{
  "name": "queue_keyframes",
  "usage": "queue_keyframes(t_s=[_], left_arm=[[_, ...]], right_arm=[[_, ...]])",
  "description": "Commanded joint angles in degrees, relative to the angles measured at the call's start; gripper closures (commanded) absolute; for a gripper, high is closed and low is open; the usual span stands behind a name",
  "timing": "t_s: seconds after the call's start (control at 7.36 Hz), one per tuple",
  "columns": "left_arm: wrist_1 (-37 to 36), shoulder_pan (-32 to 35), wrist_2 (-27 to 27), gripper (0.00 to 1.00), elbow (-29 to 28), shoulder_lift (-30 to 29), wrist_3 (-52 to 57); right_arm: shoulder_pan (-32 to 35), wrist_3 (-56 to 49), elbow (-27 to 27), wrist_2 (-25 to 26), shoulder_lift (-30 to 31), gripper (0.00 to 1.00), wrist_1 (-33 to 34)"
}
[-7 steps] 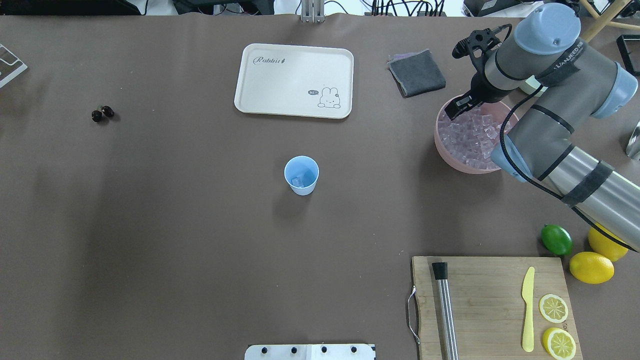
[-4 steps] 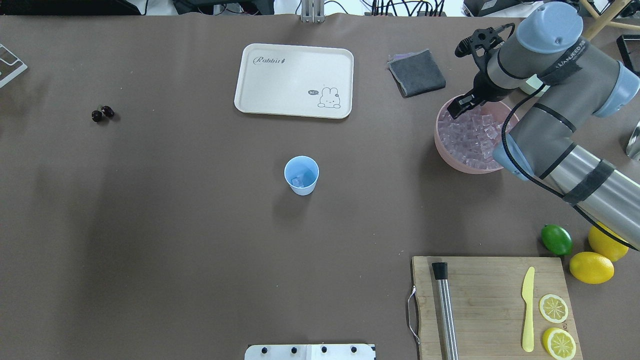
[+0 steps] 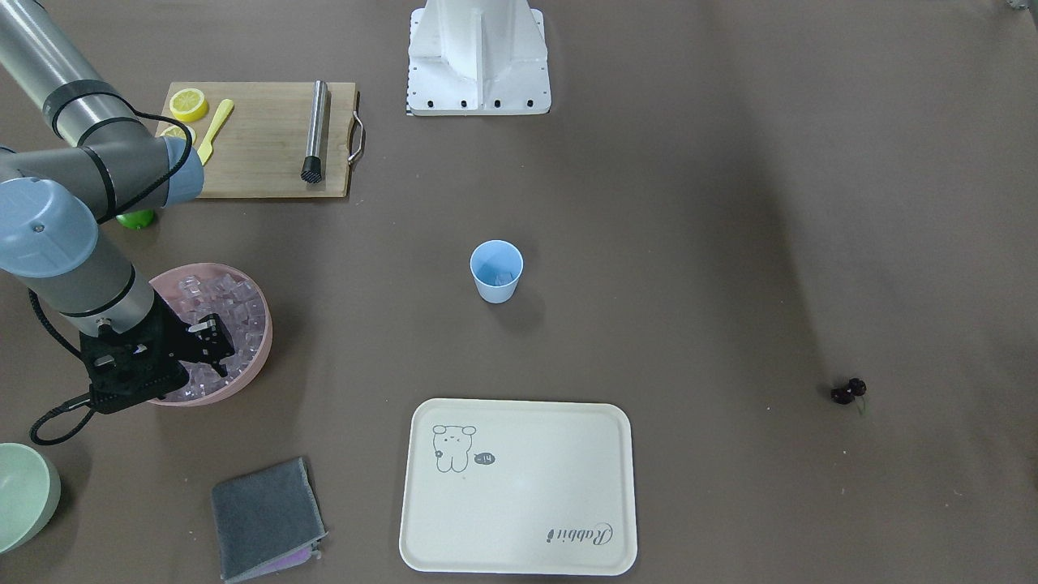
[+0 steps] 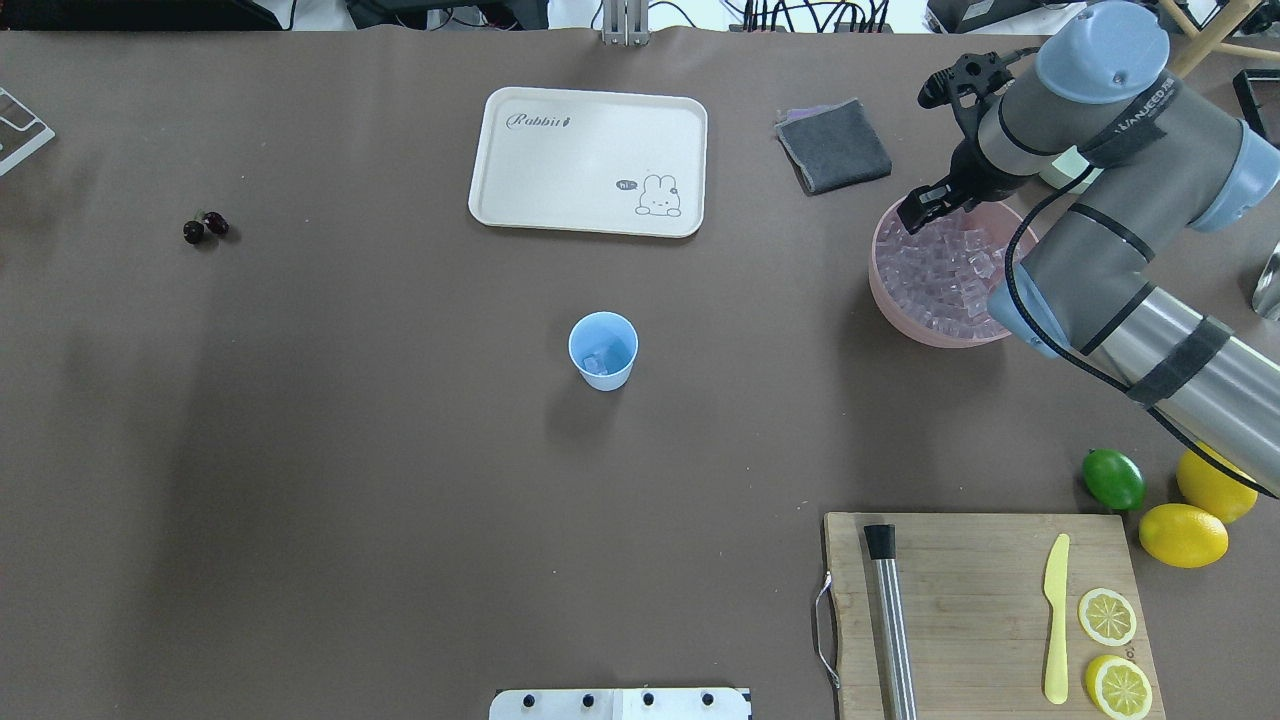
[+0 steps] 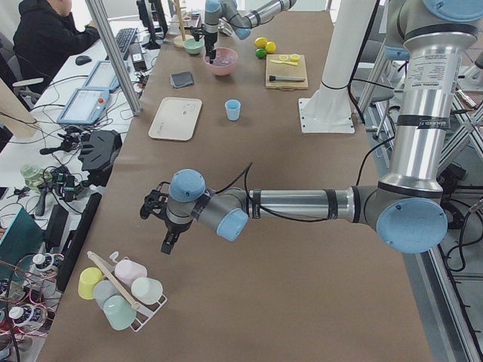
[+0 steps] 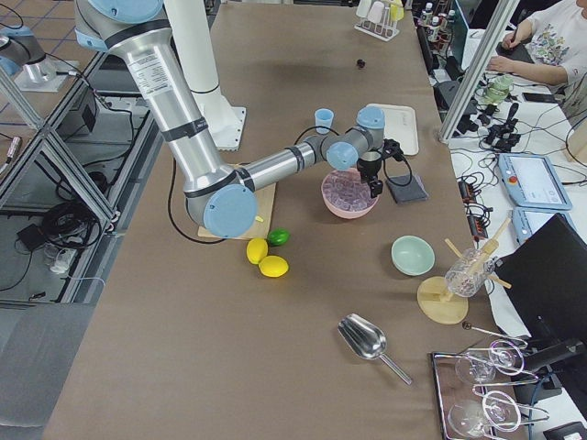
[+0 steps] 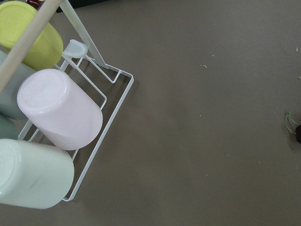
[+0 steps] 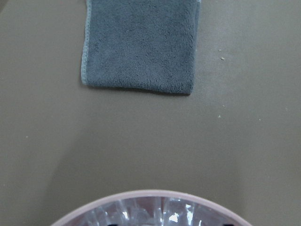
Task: Put ice and cherries in cup
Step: 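Lower the right gripper into the bowl and grasp another ice cube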
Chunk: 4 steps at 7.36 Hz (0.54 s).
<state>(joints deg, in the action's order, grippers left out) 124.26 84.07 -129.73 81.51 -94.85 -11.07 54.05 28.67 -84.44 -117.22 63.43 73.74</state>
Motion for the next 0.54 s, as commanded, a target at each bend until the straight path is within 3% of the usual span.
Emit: queue_keyframes(t_s=[0.0, 0.41], left_arm=[[1.77, -0.05, 0.00, 0.02, -1.26, 0.02, 0.00], [1.77, -0.05, 0.00, 0.02, -1.27, 0.02, 0.00]], right_arm=[[-0.09, 2.79, 0.06, -0.03, -0.06, 0.17, 0.09], [-0.09, 2.62, 1.20, 0.06, -0.49, 0.23, -0.18]])
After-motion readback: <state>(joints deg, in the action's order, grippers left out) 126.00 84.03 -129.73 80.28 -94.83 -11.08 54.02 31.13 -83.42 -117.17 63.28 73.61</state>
